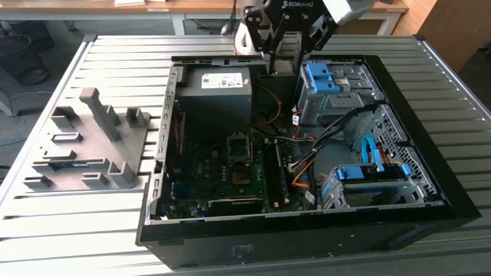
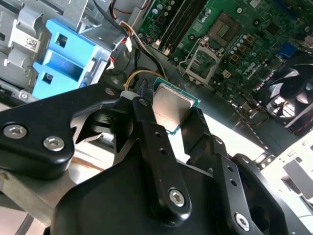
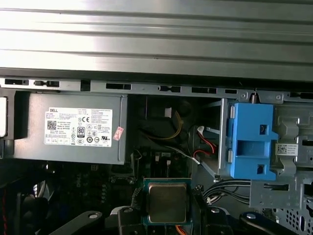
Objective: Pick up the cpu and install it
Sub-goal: 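Pick up the cpu and move it towards the insertion slot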
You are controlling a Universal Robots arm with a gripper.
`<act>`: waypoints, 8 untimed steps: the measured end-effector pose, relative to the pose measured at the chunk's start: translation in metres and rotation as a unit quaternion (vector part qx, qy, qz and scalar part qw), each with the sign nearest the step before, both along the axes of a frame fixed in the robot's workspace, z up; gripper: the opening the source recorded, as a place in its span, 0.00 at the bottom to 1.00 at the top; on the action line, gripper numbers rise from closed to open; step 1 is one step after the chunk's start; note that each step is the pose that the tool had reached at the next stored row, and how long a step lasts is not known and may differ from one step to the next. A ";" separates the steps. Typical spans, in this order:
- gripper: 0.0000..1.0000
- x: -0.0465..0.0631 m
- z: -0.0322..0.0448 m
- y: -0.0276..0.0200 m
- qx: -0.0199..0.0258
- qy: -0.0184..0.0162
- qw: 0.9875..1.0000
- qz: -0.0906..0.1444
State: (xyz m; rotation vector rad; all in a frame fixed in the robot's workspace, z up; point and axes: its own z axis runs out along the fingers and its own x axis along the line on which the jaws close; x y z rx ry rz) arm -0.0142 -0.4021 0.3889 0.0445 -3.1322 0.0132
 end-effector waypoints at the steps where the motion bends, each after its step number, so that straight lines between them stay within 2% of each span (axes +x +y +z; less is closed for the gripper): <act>1: 0.47 0.000 -0.0017 -0.0001 0.000 0.000 1.000 0.000; 8: 0.47 0.000 -0.0135 -0.0013 0.000 0.000 1.000 0.000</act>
